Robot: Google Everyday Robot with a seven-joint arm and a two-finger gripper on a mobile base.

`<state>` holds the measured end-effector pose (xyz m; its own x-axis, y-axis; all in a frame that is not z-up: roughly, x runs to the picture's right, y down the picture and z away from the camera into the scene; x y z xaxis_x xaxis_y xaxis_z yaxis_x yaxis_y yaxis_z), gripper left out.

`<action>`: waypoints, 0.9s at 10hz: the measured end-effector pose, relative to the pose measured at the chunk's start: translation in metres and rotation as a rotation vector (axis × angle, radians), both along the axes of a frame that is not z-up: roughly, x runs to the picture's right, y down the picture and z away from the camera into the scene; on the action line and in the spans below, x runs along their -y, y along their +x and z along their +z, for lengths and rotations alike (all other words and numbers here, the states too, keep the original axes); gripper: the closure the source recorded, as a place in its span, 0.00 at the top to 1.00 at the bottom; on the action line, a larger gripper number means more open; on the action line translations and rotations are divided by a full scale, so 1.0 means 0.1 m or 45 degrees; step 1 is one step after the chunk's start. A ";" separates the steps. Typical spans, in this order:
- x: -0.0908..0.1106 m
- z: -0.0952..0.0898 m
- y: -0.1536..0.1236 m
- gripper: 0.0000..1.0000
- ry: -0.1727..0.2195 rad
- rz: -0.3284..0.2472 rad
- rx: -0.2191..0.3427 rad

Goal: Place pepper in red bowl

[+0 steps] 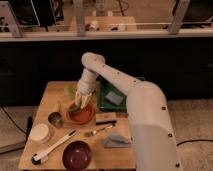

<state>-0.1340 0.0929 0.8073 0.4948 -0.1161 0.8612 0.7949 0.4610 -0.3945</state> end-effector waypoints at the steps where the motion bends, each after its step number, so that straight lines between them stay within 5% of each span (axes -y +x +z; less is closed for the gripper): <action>1: 0.00 0.01 -0.01 0.80 0.001 0.004 0.003; 6: 0.06 0.00 0.05 0.80 0.018 0.003 -0.006; 9: 0.19 -0.02 0.15 0.80 0.073 0.015 -0.025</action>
<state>-0.1187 0.0741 0.8051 0.5134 -0.1589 0.8433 0.7814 0.4929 -0.3828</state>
